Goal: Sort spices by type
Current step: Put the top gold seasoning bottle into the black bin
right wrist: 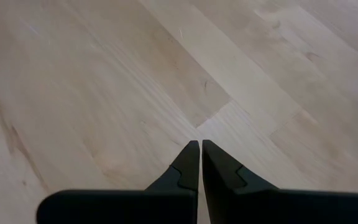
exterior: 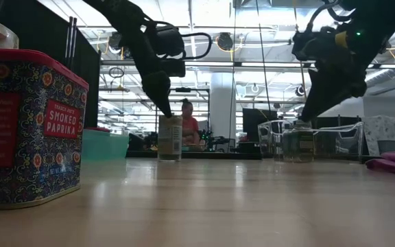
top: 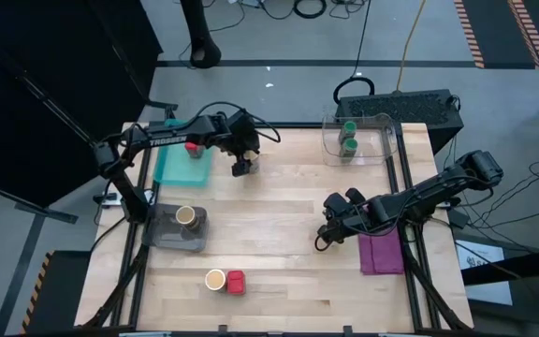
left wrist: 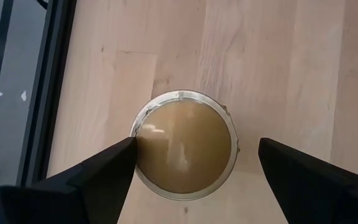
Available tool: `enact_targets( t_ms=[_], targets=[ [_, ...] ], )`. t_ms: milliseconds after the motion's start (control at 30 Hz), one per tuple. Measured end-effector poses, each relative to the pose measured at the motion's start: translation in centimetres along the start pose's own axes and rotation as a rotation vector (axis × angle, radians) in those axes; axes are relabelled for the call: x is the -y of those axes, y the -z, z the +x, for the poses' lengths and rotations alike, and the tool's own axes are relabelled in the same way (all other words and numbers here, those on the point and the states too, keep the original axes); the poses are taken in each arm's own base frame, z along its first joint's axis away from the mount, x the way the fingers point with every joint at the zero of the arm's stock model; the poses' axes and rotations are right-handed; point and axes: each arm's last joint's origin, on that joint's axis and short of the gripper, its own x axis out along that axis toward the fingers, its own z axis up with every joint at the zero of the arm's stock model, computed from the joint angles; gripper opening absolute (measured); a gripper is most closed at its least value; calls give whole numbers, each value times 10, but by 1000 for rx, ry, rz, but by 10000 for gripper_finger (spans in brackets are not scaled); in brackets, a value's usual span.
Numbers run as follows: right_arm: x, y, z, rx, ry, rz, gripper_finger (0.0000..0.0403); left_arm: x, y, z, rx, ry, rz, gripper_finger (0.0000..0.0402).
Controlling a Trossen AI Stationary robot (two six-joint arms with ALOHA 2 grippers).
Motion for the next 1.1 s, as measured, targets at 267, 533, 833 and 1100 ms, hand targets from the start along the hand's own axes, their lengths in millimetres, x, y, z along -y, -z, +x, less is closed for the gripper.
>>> enact_targets(
  t_ms=[267,533,833,1100],
  targets=[
    [1,-2,1,14,10,-3,0,3,-1,0,0,3,4,341],
    [2,-3,1,17,14,0,0,6,-2,0,1,7,11,341],
    [0,-4,0,9,-24,-55,0,6,-2,0,-5,9,-13,341],
    [-3,-6,0,29,-41,-47,0,7,0,0,-17,9,-15,341]
  ],
)
